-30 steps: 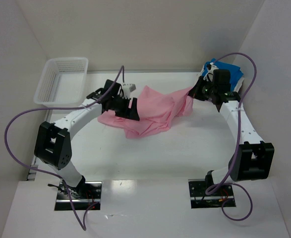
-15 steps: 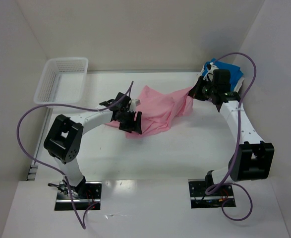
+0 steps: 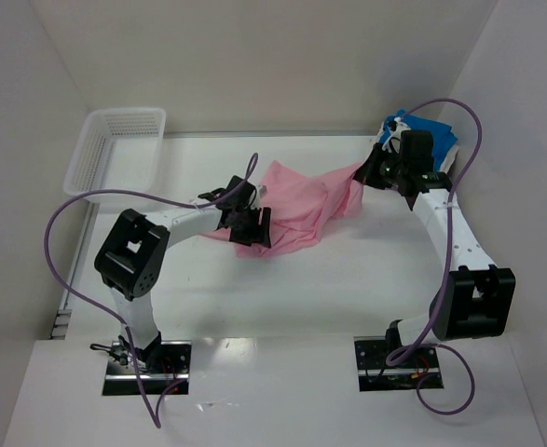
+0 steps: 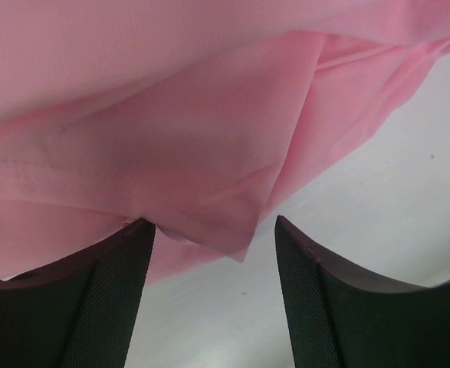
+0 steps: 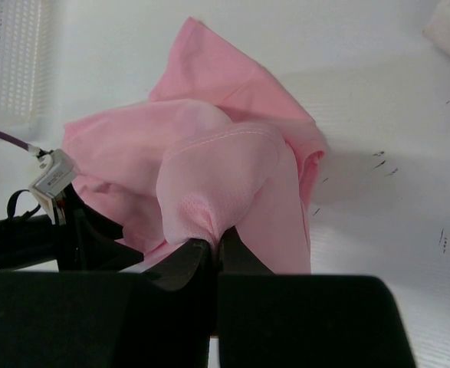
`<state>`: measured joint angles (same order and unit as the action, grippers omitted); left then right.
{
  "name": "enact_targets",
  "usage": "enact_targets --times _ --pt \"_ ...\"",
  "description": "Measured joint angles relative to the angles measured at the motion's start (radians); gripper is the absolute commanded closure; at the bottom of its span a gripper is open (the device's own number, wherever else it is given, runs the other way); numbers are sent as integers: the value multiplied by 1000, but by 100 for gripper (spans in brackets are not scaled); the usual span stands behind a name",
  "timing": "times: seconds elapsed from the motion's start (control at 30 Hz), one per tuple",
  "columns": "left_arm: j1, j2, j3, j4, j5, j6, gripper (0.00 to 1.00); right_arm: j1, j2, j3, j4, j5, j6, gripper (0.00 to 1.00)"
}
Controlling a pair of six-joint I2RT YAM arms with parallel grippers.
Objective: Fold and stack the t-shirts
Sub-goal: Flatten out the tshirt
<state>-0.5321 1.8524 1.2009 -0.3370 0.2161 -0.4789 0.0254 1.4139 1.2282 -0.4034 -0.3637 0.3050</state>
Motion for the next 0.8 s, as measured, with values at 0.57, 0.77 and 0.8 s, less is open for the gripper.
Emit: enact_targets --times 0.57,0.77,0.8 --pt "-38 7 42 -6 -101 -49 100 0 0 -10 0 0 0 100" --pt "-18 -88 113 -110 -175 -38 100 0 5 17 -5 16 0 100" --pt "-2 -120 150 -135 -192 -24 100 0 11 34 -8 20 0 100"
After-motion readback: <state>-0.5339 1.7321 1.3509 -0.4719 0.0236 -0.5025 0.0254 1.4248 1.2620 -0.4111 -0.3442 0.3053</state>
